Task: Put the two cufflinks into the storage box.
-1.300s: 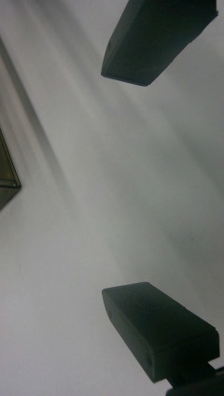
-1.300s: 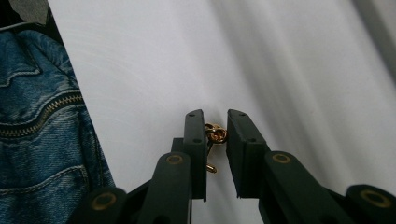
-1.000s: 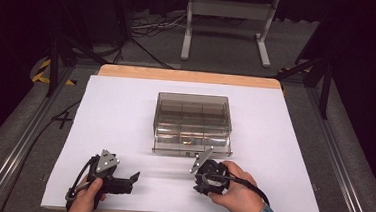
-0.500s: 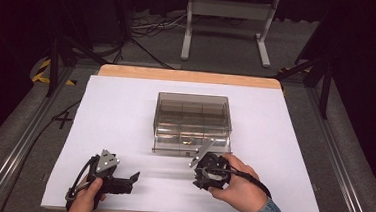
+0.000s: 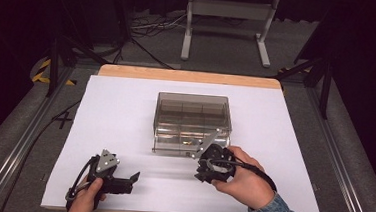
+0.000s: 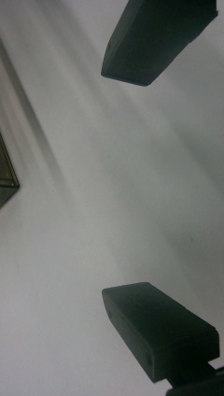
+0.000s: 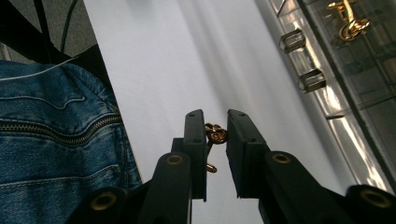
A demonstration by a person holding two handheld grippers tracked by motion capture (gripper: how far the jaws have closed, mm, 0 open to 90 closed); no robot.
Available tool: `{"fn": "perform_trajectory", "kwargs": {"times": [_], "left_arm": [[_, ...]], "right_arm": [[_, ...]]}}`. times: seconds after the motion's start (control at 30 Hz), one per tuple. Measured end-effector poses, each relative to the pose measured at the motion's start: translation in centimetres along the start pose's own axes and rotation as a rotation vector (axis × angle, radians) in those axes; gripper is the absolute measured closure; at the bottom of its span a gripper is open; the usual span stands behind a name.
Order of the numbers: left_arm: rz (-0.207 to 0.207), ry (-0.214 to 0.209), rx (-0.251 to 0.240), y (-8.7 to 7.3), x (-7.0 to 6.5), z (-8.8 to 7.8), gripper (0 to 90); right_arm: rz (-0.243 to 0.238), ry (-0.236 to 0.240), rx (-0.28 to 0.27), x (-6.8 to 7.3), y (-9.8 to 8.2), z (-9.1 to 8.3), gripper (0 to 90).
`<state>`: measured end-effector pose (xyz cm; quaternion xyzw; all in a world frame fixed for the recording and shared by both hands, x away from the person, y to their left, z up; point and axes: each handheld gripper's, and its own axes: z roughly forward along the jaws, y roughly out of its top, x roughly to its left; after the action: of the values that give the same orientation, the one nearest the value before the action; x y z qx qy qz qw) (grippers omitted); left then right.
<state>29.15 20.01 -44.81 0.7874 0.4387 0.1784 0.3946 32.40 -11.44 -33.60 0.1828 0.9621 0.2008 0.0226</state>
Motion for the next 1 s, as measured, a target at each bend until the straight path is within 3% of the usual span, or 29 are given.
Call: {"fn": "perform_trajectory", "kwargs": {"times": [1.0], "left_arm": [[-0.002,-0.002,-0.002,0.0,0.1,0.0,0.4]], "right_arm": [[-0.006,-0.013,-0.066,-1.2,2.2,-3.8,77.9]]}}
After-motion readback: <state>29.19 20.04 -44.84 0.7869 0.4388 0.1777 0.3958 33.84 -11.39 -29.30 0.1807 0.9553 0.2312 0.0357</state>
